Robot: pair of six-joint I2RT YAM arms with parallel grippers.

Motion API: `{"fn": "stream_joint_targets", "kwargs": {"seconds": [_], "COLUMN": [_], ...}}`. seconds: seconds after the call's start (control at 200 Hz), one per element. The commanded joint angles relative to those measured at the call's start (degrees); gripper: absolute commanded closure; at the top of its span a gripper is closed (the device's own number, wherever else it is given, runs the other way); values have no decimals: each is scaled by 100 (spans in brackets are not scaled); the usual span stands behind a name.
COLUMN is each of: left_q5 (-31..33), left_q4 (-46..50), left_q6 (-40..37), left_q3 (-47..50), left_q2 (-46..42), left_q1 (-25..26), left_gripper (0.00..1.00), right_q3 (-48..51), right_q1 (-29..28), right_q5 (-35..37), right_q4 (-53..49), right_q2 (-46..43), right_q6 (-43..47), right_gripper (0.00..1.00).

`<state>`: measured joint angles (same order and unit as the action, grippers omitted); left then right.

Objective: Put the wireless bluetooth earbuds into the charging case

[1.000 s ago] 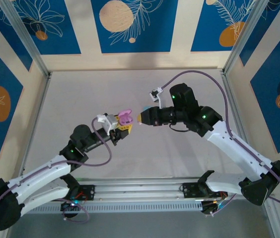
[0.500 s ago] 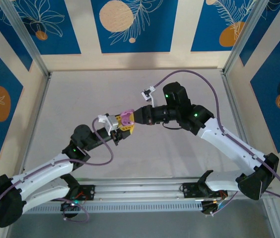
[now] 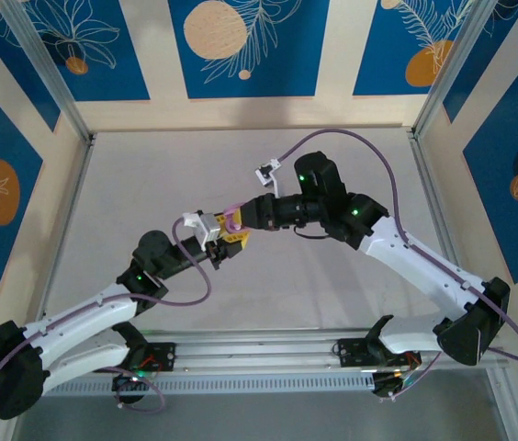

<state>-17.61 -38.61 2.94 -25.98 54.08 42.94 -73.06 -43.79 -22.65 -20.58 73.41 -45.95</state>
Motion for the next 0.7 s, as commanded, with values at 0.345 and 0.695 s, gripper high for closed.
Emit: {"fn": "stream_joint_targets", "kwargs": {"seconds": [0.345,0.695], "left_q5": [-94,-94], "left_q4": [-375,-493], "left_q6": [186,299], "left_q3": [9,14], "left_q2": [7,5], "left_q1": [47,54], "left_gripper": [76,76], "right_q3": [-304,-318], "right_q1": [-180,-296], "right_q5": [396,790], "right_q4": [-139,-276], "right_q2": [173,254], "right_q6": [100,281], "right_gripper": [79,79]}}
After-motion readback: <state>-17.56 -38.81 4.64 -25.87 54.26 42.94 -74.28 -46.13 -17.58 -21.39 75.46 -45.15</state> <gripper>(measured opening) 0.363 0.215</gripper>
